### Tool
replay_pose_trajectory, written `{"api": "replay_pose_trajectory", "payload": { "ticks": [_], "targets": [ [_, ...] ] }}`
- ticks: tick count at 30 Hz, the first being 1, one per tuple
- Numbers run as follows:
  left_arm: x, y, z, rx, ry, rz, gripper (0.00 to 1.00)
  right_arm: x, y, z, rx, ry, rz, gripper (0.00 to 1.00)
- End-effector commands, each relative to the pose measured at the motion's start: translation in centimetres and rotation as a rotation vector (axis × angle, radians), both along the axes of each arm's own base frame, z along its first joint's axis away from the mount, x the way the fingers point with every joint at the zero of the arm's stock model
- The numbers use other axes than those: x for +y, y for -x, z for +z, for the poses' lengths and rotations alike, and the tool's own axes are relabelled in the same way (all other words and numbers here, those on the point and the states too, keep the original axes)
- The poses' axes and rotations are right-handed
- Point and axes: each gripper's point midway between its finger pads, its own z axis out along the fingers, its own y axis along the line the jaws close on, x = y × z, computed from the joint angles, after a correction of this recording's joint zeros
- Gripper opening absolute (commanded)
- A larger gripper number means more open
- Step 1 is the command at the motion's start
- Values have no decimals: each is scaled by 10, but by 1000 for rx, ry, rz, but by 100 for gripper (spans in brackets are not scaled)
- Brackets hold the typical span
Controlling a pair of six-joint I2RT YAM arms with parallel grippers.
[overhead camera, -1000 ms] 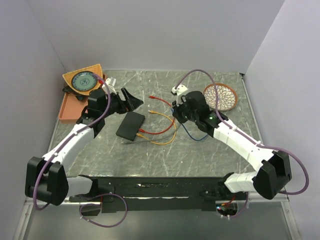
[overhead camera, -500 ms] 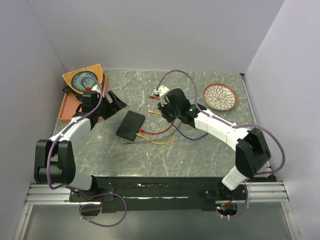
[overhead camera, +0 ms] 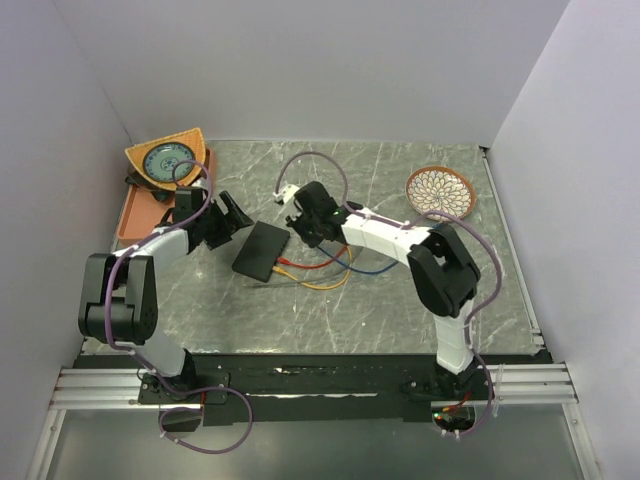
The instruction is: Insert the plug into the switch port
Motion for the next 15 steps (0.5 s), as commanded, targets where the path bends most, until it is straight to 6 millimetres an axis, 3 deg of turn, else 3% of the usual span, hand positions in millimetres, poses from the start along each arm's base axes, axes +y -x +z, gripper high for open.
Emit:
{"api": "replay_pose_trajectory", "payload": {
  "ticks": [1,9,15],
  "targets": [
    [2,-12,5,-31,-25,-8,89,19,-6,-3,-25,32,40,0],
    [-6,-11,-8,-27,4,-45,85,27,8,-52,49,169,78,0],
    [-8,-9,-22,-4,11,-58,82,22,9,-61,50,238,81,0]
  ]
}}
